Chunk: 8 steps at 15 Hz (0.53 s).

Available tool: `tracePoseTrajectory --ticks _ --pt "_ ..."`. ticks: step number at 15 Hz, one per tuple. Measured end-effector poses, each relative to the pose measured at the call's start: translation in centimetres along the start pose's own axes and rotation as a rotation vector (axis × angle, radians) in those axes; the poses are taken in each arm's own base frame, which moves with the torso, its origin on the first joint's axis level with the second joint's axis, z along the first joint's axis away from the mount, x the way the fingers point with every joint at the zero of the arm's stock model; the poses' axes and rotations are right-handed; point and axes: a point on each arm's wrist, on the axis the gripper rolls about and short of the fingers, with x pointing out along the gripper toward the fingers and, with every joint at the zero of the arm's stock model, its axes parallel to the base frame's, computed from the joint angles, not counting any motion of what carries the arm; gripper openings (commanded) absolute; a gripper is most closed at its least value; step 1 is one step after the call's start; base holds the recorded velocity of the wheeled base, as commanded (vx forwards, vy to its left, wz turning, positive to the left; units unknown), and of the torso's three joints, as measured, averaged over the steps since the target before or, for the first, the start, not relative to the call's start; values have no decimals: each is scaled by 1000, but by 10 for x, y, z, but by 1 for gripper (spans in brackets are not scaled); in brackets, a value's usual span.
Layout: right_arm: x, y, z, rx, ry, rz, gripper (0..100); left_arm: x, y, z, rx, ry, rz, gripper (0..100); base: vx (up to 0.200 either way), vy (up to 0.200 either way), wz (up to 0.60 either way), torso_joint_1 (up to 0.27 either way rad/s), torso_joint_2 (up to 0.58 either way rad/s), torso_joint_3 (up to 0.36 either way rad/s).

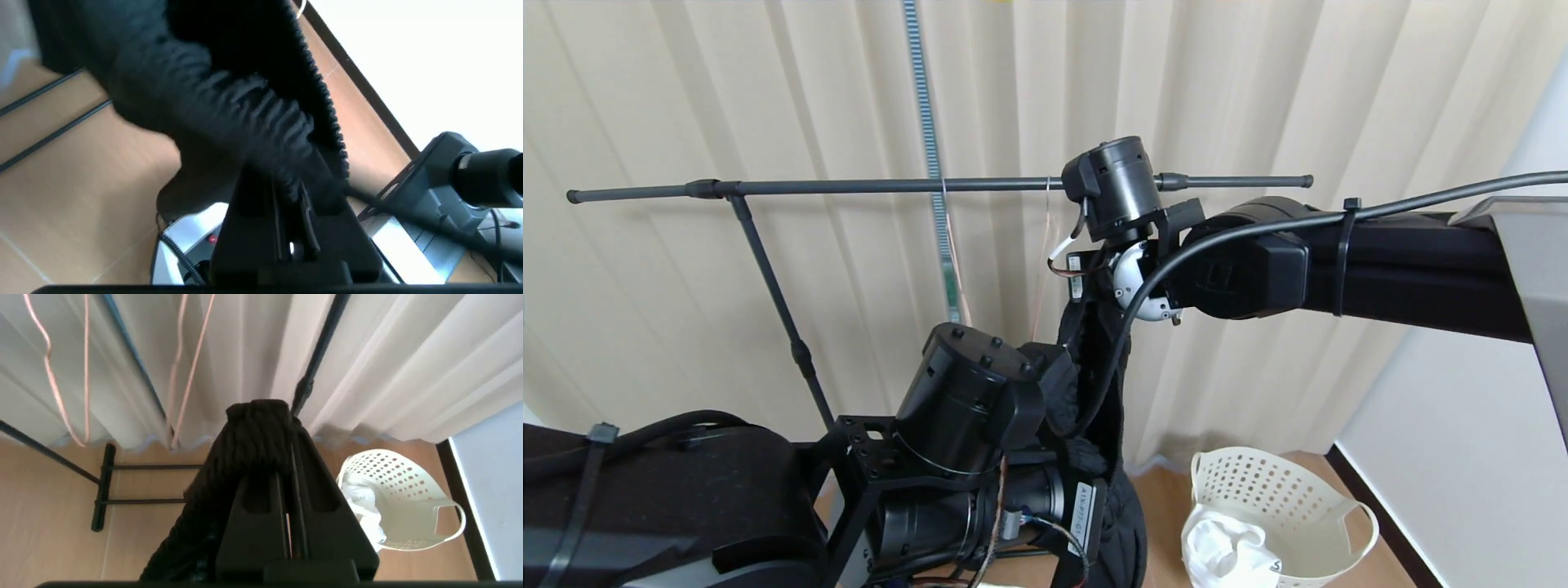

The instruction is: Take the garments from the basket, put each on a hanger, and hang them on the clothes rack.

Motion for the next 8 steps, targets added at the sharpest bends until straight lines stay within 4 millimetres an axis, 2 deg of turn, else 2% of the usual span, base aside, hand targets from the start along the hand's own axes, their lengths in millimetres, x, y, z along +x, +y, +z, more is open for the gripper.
tracePoseTrajectory --ticks 4,8 --pt "-5 -29 2 25 22 -46 0 -13 22 -3 -23 -13 69 0 0 0 0 0 0 0" --pt "-25 -65 -1 39 53 -93 0 -26 55 13 -61 -81 164 0 0 0 0 0 0 0"
